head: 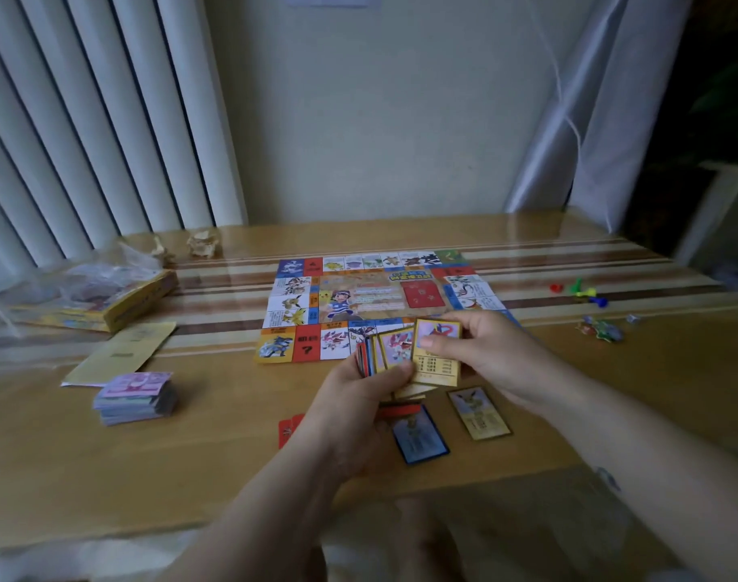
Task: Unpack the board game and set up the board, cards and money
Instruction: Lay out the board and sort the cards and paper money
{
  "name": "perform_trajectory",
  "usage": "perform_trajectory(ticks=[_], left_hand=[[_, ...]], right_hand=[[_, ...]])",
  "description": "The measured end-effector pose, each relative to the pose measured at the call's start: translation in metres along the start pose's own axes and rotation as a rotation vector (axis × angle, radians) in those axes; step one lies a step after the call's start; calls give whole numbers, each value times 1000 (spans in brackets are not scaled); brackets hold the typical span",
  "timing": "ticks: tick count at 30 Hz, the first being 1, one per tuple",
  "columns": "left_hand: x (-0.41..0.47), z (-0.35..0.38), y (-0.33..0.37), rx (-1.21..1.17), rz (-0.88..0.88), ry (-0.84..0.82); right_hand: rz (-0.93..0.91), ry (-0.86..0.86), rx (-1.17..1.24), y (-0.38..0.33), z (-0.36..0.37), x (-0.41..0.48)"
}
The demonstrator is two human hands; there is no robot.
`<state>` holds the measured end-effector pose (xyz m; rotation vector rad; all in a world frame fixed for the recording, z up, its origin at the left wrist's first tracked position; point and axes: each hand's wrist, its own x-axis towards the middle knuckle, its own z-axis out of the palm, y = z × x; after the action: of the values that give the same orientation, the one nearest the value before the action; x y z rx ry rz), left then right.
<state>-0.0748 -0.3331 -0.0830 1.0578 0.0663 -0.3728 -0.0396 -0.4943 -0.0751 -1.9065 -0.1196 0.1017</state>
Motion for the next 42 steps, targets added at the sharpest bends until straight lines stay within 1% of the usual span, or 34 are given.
perform_trajectory(ticks=[2, 6, 10, 14, 17, 20, 24, 27, 30, 34, 36, 38, 39, 40, 42], left_hand=[[2, 7, -1, 26, -4, -4], [5, 14, -2, 24, -26, -7], [5, 13, -5, 84, -3, -51], [8, 13, -8, 113, 12, -1], [9, 15, -8, 97, 6, 17], [8, 14, -6, 12, -37, 33], [8, 11, -6, 96, -15, 9], [9, 10, -7, 122, 4, 43], [10, 13, -7, 80, -10, 61], [11, 13, -6, -14, -53, 87], [12, 10, -4, -46, -41, 126], [13, 3, 1, -116, -35, 180], [14, 0, 4, -165, -37, 193], [14, -3, 8, -208, -42, 199], [13, -8, 13, -272, -63, 208]], right_hand=[[0, 6, 18, 0, -7, -1], [3, 82, 8, 4, -17, -1], [46, 101, 116, 8, -22, -3], [50, 72, 141, 9, -18, -4], [28, 119, 50, 10, -15, -2], [31, 172, 10, 10, -16, 0], [62, 172, 83, 13, -15, 2], [60, 149, 135, 10, -15, 1], [-6, 144, 93, 6, -13, -1], [-52, 224, -9, 9, -14, 2], [-17, 239, 52, 10, -22, 3], [58, 180, 88, 9, -32, 1], [97, 113, 49, 9, -36, -2], [129, 38, -53, 10, -40, -5], [144, -63, -371, 15, -39, -11]])
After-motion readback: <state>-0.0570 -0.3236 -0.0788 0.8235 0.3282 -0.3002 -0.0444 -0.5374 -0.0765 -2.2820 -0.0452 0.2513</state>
